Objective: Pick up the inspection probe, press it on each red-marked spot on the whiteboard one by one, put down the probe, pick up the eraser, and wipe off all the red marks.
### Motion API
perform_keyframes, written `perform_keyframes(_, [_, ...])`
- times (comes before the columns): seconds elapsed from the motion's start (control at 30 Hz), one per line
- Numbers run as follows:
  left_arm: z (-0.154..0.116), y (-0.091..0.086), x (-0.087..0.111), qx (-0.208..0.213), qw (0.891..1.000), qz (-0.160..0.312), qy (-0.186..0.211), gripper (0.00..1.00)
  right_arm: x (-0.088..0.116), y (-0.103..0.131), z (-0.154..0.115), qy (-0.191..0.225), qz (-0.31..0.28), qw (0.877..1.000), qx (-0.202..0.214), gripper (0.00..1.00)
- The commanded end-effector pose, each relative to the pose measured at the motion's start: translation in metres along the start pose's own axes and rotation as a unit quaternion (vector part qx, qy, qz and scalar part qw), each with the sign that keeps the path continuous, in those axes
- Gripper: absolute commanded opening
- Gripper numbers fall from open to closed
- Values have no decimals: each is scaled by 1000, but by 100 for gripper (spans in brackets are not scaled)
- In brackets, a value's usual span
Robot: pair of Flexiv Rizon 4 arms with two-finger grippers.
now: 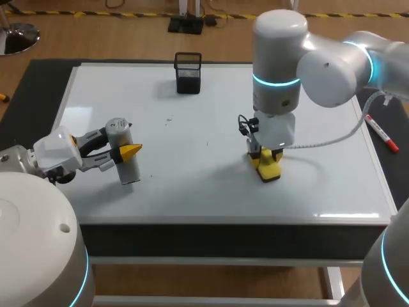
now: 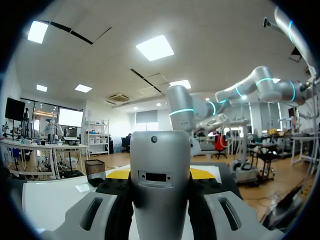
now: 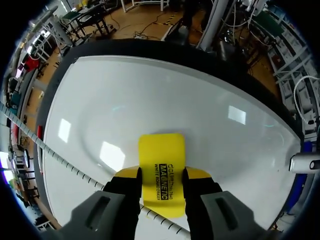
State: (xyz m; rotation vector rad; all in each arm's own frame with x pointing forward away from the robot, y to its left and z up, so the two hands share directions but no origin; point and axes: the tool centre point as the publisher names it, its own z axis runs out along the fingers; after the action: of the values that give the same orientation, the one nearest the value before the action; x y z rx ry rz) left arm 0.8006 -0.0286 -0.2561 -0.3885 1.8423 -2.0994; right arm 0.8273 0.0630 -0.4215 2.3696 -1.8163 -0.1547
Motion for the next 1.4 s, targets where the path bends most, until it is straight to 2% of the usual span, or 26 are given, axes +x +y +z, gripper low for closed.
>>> perform_keyframes(0.03, [0, 0, 1, 2, 1000, 1, -1, 0, 18, -1, -21, -6, -2, 1000, 0, 0])
perform_keyframes(0.33, [0, 0, 1, 2, 1000, 1, -1, 0, 41, -14, -56, 2, 13, 1000, 26, 0])
perform_keyframes(0.97, [0, 0, 1, 2, 1000, 1, -1, 0, 41, -14, -56, 2, 13, 1000, 26, 0])
perform_keyframes(1.07, [0, 0, 1, 2, 1000, 1, -1, 0, 41, -31, -57, 10, 12, 999, 33, 0])
perform_keyframes(1.2, [0, 0, 1, 2, 1000, 1, -1, 0, 45, -63, -63, 21, 15, 999, 47, 0])
perform_keyframes(1.4, [0, 0, 1, 2, 1000, 1, -1, 0, 51, -117, -66, 3, 24, 999, 38, 0])
